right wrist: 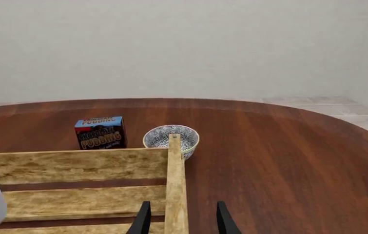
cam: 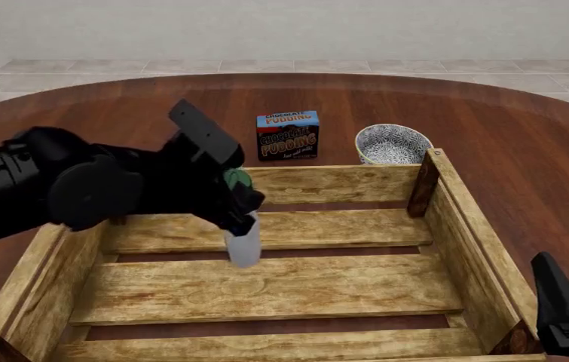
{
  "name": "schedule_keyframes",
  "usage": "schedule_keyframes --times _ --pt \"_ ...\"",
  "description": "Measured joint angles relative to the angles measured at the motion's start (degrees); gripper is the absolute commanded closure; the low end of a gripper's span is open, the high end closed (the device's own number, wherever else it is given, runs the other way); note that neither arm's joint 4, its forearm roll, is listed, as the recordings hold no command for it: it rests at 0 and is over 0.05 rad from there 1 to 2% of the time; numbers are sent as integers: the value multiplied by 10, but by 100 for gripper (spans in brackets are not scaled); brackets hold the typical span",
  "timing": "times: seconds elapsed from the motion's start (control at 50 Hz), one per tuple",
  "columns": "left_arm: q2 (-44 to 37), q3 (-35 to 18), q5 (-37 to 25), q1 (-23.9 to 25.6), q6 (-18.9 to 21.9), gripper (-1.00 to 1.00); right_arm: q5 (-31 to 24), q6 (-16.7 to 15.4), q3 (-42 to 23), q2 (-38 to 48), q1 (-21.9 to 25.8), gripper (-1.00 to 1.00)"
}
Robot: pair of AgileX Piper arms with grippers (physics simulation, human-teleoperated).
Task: Pick up the salad dressing and put it in the tray.
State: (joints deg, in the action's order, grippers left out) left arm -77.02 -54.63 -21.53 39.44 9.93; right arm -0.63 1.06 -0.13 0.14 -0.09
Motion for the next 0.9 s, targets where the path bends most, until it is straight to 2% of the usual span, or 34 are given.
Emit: schedule_keyframes --times 0.4,0.9 --pt "-29 0 4 7 -58 100 1 3 0 0 -4 -100" --pt "-64 20 34 14 -95 100 3 7 0 -1 -7 -100"
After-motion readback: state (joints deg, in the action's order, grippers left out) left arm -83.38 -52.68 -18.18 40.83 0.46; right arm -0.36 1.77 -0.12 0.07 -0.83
